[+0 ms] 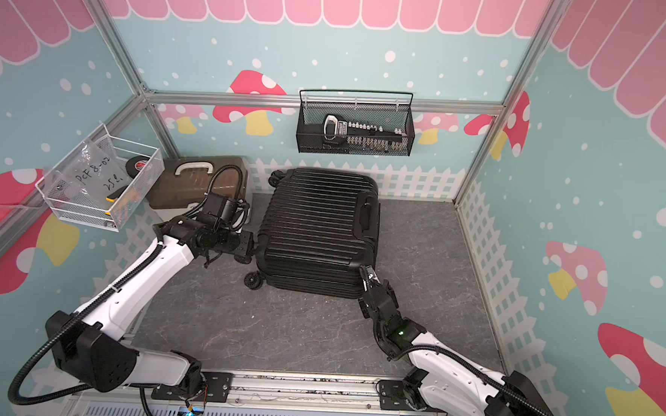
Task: Close the suitcase zippers
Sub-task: Zip the zipper on the suitcase.
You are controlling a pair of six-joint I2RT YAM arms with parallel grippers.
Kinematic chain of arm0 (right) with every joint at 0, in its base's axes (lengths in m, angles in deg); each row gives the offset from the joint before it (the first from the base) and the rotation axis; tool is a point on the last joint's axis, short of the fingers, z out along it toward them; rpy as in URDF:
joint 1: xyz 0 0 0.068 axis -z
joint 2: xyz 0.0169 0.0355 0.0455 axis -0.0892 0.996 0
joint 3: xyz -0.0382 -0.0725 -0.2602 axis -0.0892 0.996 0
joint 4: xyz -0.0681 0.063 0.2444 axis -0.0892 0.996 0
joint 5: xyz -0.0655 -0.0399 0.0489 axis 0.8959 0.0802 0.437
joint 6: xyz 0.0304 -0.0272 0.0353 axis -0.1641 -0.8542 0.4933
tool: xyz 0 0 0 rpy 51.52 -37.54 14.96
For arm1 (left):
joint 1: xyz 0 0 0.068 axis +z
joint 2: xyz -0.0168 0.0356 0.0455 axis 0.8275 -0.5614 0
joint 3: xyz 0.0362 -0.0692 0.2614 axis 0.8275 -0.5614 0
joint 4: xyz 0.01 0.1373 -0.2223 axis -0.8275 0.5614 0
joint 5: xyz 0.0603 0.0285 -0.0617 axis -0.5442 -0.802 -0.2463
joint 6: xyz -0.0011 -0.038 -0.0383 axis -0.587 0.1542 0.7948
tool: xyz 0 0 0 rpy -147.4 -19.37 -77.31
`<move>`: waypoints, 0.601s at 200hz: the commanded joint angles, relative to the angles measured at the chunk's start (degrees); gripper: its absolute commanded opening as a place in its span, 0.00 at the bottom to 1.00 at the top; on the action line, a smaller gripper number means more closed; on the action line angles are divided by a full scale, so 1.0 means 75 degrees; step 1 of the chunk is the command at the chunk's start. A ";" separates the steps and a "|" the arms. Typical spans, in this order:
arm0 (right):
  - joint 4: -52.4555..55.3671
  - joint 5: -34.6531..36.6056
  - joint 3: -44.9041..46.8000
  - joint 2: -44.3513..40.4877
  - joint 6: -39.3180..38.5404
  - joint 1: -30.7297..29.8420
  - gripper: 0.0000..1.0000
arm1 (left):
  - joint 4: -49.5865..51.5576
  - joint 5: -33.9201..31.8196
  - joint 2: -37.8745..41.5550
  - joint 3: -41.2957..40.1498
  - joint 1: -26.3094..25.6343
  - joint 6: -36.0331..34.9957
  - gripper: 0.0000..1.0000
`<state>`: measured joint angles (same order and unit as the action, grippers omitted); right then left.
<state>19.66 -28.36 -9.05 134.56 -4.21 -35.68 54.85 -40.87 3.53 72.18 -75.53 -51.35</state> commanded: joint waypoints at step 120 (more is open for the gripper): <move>-0.0146 -0.0937 0.0155 -0.0329 0.0094 0.0027 0.00 | -0.2724 0.1377 -0.0444 -0.0128 -0.3843 -0.6516 0.99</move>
<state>19.87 -32.47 -8.66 133.03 -3.92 -35.31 35.90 -30.59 4.76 67.97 -102.94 -91.52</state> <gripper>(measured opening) 0.049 0.919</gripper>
